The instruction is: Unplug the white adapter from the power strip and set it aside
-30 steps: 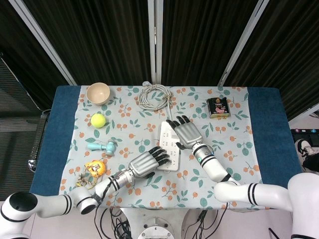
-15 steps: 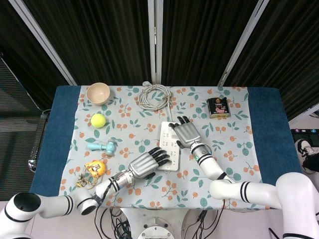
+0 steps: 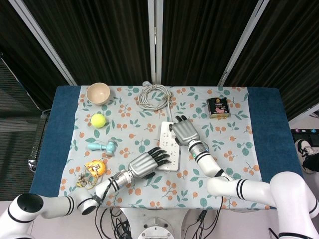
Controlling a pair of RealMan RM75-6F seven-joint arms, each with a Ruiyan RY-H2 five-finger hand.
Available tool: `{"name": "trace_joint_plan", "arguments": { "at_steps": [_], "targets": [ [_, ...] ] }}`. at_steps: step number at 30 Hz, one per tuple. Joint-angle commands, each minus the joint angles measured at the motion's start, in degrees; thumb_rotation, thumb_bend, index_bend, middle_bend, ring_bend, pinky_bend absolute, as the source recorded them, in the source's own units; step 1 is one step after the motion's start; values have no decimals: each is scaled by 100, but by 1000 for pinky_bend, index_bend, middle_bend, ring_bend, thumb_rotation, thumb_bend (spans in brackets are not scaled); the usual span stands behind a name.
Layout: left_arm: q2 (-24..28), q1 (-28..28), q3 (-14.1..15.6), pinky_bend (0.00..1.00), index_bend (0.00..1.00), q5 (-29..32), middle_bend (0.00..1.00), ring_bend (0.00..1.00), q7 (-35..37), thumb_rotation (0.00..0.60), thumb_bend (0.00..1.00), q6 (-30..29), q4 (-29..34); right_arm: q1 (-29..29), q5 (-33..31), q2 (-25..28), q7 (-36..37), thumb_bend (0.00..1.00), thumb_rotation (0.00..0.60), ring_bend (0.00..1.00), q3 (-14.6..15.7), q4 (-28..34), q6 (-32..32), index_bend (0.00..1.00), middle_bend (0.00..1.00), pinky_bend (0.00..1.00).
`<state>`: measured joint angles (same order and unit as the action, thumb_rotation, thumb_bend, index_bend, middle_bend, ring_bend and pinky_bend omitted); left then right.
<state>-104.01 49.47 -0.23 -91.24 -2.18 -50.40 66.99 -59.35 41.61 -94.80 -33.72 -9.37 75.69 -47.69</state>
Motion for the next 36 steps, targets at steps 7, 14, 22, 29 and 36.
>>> {"name": "trace_joint_plan", "arguments": {
  "at_steps": [7,14,22,29,36],
  "targets": [
    [-24,19,58,82,180,-38,170,47,343,600,379,-29,-67,7,177,-48,73,350,600,321,-4,-67,-10,761,663,242],
    [18,101,76,84,180,-29,170,47,709,600,379,86,-62,154,424,2,463,375,600,362,-89,36,-68,875,718,282],
    [29,156,88,85,180,-2,170,47,863,600,379,170,-51,348,721,83,914,382,600,384,-126,50,-78,935,748,304],
    [11,185,89,85,179,1,170,47,898,600,379,179,-74,479,940,39,1158,398,600,412,-105,-106,-93,980,774,321],
    [23,192,99,86,180,21,170,47,912,600,379,190,-85,646,1164,184,1478,404,600,418,-199,-34,-207,999,786,328]
  ]
}}
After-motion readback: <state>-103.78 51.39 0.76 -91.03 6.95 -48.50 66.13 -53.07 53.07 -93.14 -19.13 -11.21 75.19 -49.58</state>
